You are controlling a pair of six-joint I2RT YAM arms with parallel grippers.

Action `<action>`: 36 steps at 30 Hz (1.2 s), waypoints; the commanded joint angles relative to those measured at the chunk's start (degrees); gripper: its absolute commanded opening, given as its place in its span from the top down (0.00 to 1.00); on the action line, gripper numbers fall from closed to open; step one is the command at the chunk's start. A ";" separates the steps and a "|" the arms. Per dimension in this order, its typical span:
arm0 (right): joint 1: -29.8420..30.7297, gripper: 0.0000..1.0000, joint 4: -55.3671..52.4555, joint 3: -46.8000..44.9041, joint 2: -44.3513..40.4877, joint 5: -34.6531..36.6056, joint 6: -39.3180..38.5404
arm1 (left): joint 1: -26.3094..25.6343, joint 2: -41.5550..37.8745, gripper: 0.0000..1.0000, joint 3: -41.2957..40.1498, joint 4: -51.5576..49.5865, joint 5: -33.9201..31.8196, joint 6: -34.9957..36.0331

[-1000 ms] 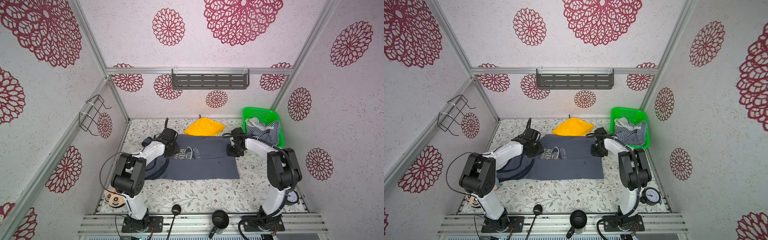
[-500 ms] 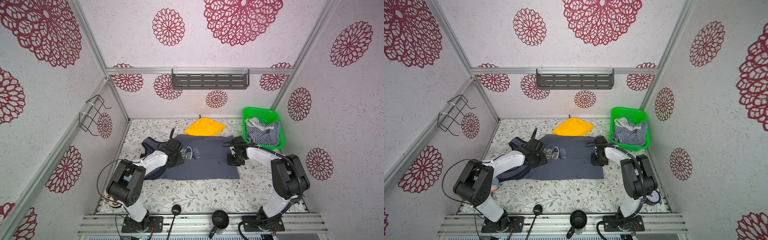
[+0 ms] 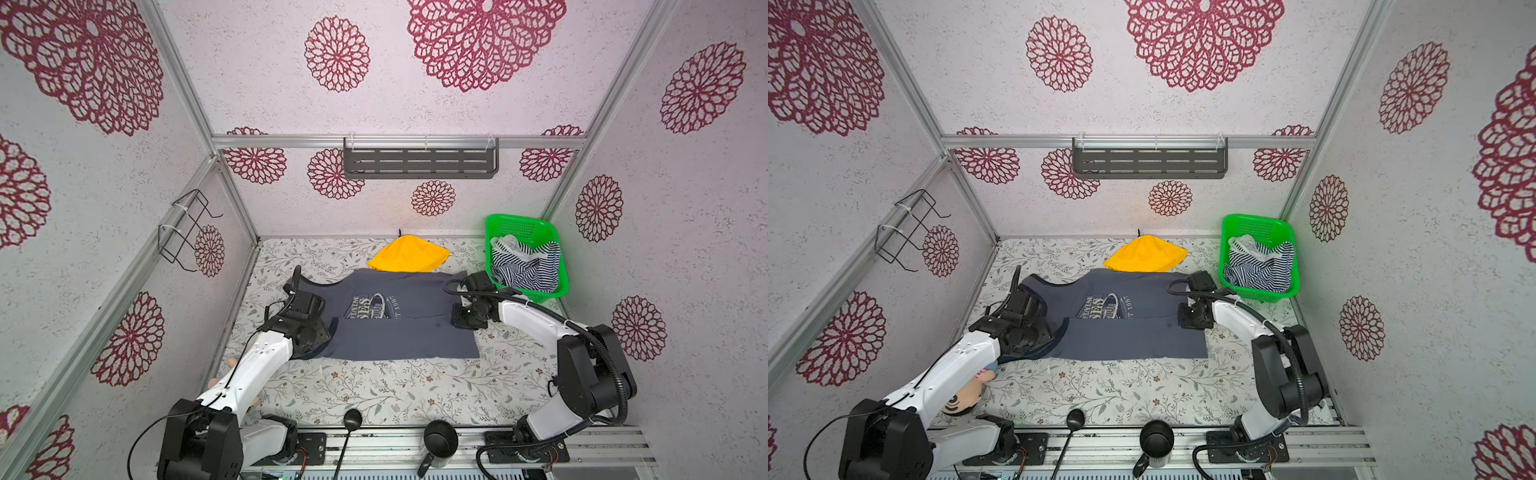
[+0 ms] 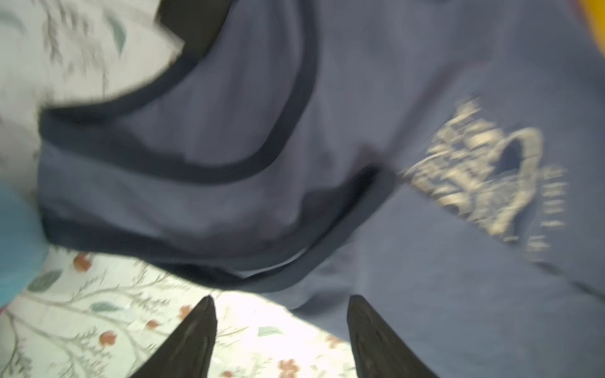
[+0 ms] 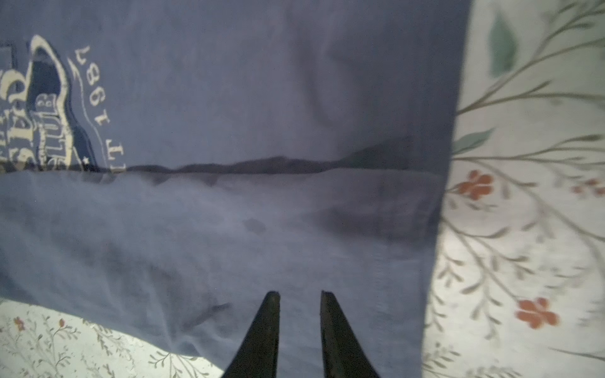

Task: Fold and stack tank tops
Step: Smooth out the tank top at the center of the table, then fold the tank top at the center of the table.

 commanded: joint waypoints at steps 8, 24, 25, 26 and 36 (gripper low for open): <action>-3.31 0.78 1.73 -6.86 4.28 3.53 1.00 | 9.18 12.03 0.32 -2.50 11.89 4.27 2.16; -7.21 0.58 -4.65 6.53 -2.18 3.78 -6.31 | 11.56 5.63 0.29 16.29 2.37 3.26 5.91; -7.76 0.55 -4.00 8.46 -1.16 4.93 -7.53 | 11.56 9.05 0.28 20.78 2.52 3.65 7.30; -8.45 0.53 -3.39 10.09 0.34 5.53 -8.47 | 11.56 12.86 0.28 25.24 2.94 4.10 8.97; -11.73 0.58 5.52 26.71 15.58 4.40 -10.50 | 7.26 54.34 0.43 65.69 6.49 17.00 11.89</action>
